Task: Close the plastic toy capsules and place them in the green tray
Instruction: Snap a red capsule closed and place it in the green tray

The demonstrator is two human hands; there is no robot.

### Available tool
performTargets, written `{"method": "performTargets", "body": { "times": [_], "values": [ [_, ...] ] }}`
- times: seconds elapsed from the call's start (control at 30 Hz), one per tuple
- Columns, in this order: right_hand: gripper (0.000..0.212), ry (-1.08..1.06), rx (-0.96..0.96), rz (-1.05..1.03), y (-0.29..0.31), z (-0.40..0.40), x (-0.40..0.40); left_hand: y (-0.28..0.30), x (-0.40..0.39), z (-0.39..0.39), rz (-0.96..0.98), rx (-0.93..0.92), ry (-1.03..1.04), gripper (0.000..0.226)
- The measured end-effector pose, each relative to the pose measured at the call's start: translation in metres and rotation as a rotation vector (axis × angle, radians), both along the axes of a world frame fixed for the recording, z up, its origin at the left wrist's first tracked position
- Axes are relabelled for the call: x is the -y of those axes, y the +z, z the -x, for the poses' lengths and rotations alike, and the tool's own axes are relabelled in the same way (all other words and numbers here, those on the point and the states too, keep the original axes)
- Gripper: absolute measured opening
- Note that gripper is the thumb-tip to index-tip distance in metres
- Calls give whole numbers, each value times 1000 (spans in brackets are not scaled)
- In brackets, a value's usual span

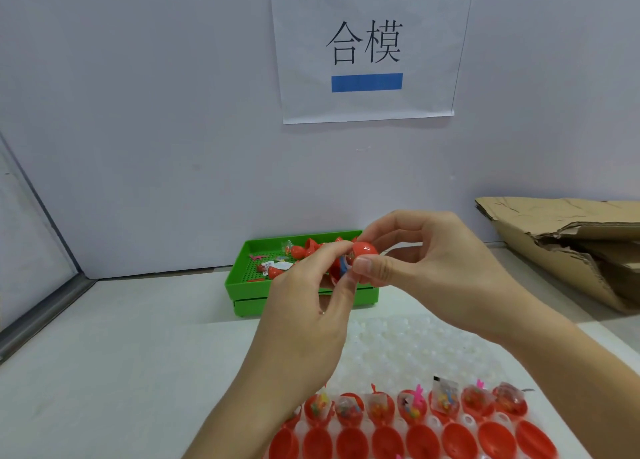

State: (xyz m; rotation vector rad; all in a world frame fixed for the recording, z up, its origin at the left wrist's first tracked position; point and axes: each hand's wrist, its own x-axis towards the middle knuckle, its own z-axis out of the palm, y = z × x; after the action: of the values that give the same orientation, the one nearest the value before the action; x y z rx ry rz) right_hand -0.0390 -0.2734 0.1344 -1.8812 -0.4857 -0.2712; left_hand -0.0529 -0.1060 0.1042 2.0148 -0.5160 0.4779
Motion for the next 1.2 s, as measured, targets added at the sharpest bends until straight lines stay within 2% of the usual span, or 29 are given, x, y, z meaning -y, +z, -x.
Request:
{"method": "performTargets", "body": {
  "times": [0.23, 0.43, 0.6, 0.73, 1.07, 1.2],
  "values": [
    [31, -10, -10, -33, 1, 1, 0, 3, -2, 1, 34, -49, -119, 35],
    [30, -20, -10, -36, 2, 1, 1, 0, -2, -2, 108, -28, -88, 31],
    [32, -21, -8, -51, 3, 2, 0, -1, 0, -3, 214, -14, -68, 17],
    [36, -21, -5, -43, 3, 2, 0, 0, 1, -1, 224, -3, -82, 7],
    [32, 25, -1, -57, 2, 1, 2, 0, -4, -3, 298, -34, -77, 17],
    [32, 18, -7, -88, 0, 0, 3, 0, -5, -1, 192, 1, -88, 24]
  ]
}}
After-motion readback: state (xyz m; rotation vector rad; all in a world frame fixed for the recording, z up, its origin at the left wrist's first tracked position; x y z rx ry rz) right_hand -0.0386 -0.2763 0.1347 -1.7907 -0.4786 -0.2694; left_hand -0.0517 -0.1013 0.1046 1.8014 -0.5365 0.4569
